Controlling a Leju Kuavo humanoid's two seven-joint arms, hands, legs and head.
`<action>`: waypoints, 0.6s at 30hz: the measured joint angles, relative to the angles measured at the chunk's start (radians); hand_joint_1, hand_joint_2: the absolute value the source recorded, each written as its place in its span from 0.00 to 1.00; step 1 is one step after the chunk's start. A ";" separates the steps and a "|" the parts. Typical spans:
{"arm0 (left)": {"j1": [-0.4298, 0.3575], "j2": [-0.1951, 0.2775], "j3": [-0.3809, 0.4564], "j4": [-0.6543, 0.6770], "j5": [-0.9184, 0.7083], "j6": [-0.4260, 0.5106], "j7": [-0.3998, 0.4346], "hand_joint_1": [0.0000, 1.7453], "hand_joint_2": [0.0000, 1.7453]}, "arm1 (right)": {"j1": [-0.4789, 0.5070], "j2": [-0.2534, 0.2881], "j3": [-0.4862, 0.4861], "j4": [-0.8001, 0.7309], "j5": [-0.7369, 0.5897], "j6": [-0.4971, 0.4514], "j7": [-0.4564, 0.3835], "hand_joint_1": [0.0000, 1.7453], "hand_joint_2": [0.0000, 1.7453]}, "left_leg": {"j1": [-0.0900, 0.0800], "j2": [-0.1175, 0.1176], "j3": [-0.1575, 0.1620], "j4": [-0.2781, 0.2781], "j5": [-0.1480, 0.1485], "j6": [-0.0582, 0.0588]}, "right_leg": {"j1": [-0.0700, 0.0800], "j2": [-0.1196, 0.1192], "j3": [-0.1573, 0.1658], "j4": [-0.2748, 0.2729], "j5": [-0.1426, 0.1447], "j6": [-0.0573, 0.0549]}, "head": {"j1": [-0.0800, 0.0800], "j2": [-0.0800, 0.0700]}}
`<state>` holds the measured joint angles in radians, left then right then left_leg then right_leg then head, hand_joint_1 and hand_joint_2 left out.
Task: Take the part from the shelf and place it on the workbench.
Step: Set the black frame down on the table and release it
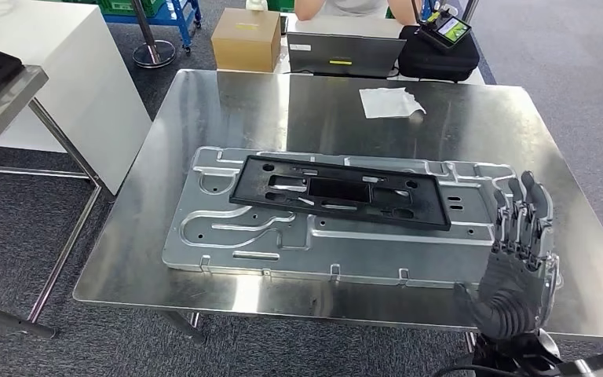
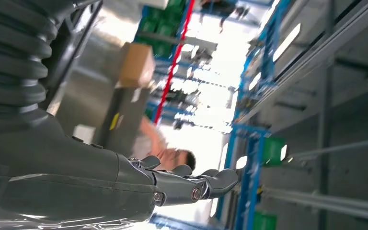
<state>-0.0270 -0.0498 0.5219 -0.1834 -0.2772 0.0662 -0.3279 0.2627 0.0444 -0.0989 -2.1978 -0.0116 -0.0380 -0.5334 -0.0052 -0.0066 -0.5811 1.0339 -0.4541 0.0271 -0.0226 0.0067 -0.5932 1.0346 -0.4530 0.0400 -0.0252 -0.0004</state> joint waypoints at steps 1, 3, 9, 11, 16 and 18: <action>0.000 -0.001 0.004 0.000 0.001 0.000 0.001 0.00 0.00 | 0.023 0.013 -0.011 -0.009 -0.001 -0.004 -0.001 0.00 0.00 | 0.003 0.002 0.000 -0.007 0.007 0.005 | 0.001 0.000 -0.002 0.007 -0.011 0.002 | 0.000 0.000; -0.002 -0.003 0.012 -0.001 0.004 0.000 0.003 0.00 0.00 | 0.057 0.037 -0.034 -0.020 -0.002 -0.004 -0.001 0.00 0.00 | 0.009 0.008 -0.005 -0.021 0.023 0.014 | 0.001 -0.001 -0.025 0.074 -0.076 0.005 | 0.000 0.000; -0.002 -0.004 0.031 -0.002 0.013 0.000 0.008 0.00 0.00 | 0.099 0.090 -0.108 -0.024 -0.002 0.008 0.002 0.00 0.00 | 0.011 0.016 -0.059 -0.016 0.061 0.005 | -0.004 -0.003 0.007 0.165 -0.142 0.011 | 0.000 0.000; -0.003 -0.006 0.037 -0.003 0.014 -0.001 0.009 0.00 0.00 | 0.102 0.098 -0.121 -0.026 -0.002 0.010 0.002 0.00 0.00 | 0.012 0.016 -0.072 -0.012 0.074 -0.007 | -0.002 -0.003 0.098 0.029 -0.107 0.005 | 0.000 0.000; -0.002 -0.008 0.042 -0.005 0.015 -0.002 0.010 0.00 0.00 | 0.109 0.117 -0.139 -0.033 0.003 0.018 0.003 0.00 0.00 | 0.015 0.012 -0.079 -0.012 0.095 -0.040 | 0.007 -0.001 0.112 -0.029 -0.075 -0.036 | 0.000 0.000; 0.000 -0.008 0.045 -0.006 0.016 -0.005 0.009 0.00 0.00 | 0.110 0.125 -0.145 -0.033 0.009 0.024 0.003 0.00 0.00 | 0.018 0.011 -0.100 0.044 0.025 -0.050 | 0.003 -0.004 0.090 -0.033 -0.050 -0.052 | -0.001 0.000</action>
<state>-0.0272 -0.0580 0.5670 -0.1891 -0.2610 0.0615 -0.3189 0.3731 0.1699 -0.2441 -2.2303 -0.0029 -0.0142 -0.5303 0.0124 0.0040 -0.6809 1.0777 -0.4288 -0.0226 -0.0196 0.0022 -0.5036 1.0017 -0.5034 -0.0117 -0.0258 -0.0003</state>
